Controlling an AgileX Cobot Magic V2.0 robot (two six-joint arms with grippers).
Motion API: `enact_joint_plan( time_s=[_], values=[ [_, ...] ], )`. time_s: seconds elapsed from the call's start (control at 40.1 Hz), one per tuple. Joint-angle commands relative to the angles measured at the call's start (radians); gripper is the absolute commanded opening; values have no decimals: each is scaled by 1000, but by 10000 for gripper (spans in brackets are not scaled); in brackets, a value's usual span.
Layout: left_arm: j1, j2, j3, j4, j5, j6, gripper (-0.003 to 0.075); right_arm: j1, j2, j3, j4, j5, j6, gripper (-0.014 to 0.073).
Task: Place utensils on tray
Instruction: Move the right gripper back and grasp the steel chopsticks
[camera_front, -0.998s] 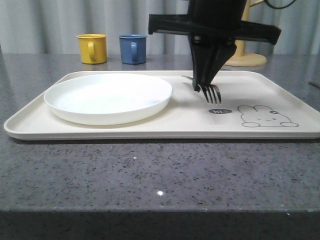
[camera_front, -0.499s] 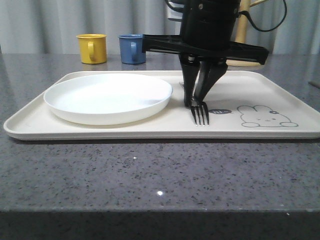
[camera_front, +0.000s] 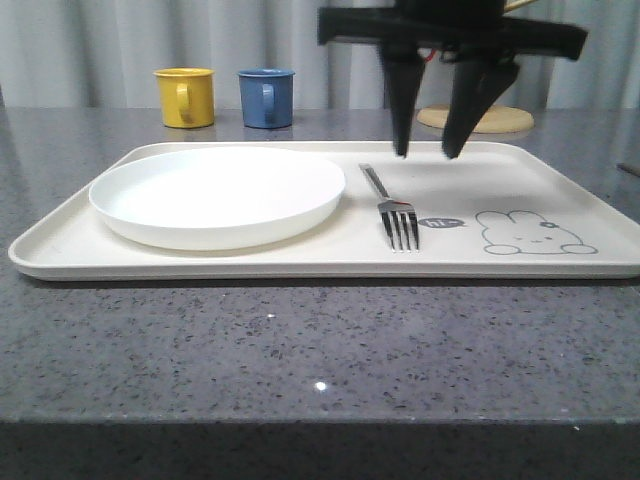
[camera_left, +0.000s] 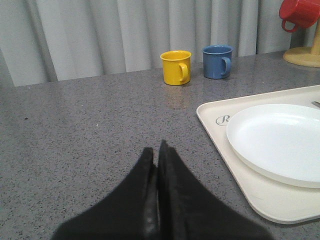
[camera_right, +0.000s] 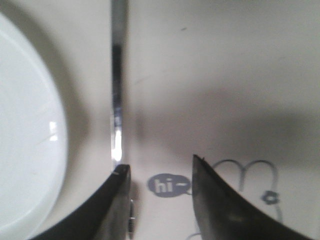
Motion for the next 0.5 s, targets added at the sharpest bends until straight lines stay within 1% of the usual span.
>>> enact_joint_plan(
  time_s=[0.0,0.15,0.274,0.474],
  values=[
    [1,10,-27,-10,-85,-1,-18,-49,-87,-38,-92,77,-42,330],
    [1,10,-27,-10,-85,-1,-18,-144,-121,-35,-112,123,-149,330],
    [1,10,-27,-10,-85,-1,-18,-234,-148,-30,-110,125,-221,330],
    [1,10,-27,-10,-85,-1,-18,-427,-185,60,-98,106,-338,332]
  ],
)
